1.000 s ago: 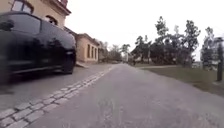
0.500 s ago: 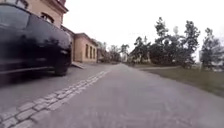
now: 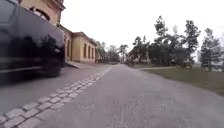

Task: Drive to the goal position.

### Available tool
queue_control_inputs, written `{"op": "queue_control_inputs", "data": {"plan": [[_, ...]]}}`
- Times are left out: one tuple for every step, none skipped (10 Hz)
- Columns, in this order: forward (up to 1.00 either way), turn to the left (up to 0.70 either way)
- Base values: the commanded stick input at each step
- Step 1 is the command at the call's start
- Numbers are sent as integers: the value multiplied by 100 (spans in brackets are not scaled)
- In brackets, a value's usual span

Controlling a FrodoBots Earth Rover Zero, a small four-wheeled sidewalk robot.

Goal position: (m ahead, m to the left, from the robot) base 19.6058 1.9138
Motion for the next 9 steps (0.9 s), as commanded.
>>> {"op": "queue_control_inputs", "data": {"plan": [[100, 0], [100, 0], [100, 0], [100, 0], [100, 0], [100, 0], [100, 0], [100, 0], [100, 0]]}}
